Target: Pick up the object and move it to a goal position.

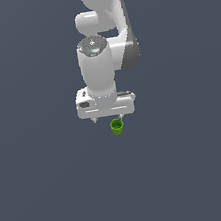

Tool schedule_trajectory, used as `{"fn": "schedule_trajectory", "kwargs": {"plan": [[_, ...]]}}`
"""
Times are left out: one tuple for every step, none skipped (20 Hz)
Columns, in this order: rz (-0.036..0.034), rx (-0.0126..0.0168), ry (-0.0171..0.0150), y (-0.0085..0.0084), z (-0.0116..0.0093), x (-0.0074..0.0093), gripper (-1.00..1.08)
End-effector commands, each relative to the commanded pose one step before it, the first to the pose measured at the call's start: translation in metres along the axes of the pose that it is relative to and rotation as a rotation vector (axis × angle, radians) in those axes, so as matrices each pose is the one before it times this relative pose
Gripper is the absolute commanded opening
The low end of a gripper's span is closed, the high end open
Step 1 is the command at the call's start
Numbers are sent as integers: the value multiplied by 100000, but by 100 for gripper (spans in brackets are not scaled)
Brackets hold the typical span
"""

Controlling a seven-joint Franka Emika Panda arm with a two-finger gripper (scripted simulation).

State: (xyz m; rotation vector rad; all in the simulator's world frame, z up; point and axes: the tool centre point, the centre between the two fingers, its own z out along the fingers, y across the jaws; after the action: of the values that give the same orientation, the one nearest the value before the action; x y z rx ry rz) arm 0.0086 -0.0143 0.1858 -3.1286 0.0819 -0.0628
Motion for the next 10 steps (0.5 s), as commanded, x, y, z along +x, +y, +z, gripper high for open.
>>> {"fn": "schedule_trajectory", "kwargs": {"plan": [[4,-1,29,-6,-10,7,100],[182,0,-16,-12,45,-18,100],[300,1,-29,-29,77,-32,100],[434,2,-46,-35,111,-46,100],[558,2,-61,-46,143,-59,100],[683,1,-76,-57,175,-74,100],[810,0,-91,-64,207,-88,100],[927,-3,-104,-75,237,-103,100],[1039,-6,-116,-81,264,-117,100],[1160,-11,-128,-87,294,-133,100]]}}
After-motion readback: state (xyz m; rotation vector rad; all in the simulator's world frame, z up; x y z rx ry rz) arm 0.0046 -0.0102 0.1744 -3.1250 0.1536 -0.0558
